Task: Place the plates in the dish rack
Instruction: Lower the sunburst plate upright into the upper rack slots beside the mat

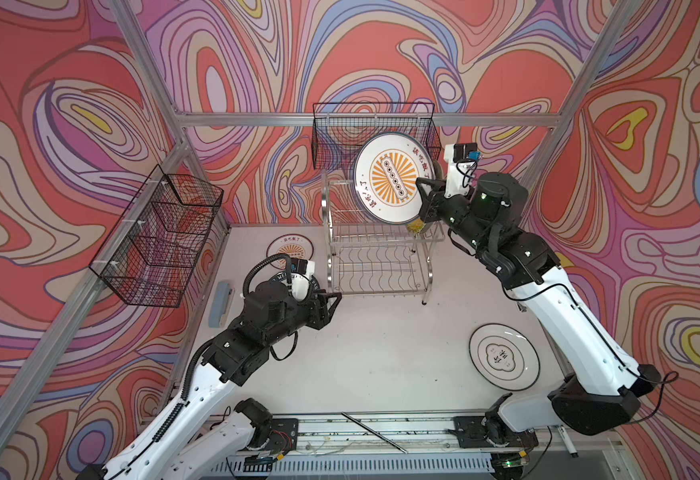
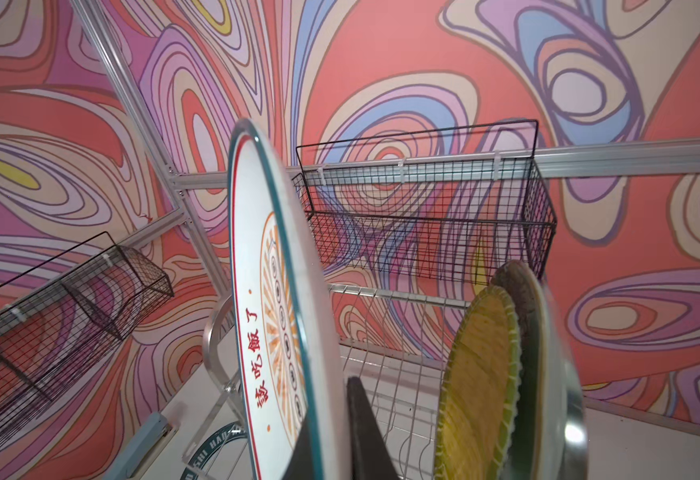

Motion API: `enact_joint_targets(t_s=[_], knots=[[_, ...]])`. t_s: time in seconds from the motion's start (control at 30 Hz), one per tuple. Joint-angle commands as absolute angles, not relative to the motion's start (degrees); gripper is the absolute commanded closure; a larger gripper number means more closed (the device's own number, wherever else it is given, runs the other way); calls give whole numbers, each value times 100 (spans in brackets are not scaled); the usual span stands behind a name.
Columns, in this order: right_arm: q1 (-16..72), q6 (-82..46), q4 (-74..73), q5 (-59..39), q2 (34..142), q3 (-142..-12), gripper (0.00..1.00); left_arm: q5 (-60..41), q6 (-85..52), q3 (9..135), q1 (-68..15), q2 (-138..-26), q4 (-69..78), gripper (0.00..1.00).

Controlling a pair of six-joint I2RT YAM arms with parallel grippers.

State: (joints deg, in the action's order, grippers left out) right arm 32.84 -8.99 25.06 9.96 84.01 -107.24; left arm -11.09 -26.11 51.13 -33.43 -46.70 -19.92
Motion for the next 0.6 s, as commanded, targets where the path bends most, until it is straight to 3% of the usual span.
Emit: enact_joint_targets(t_s=[0.0,0.57], knots=[[3313,-589,2030,1732,8639,-11022,100,-1142,-2504,5247,-3349,-4666,-1847,45],[3538,-108,1734,3458,9523,-11569,100,-1101,-2515,5177,-3349,-4543,-1869,45]])
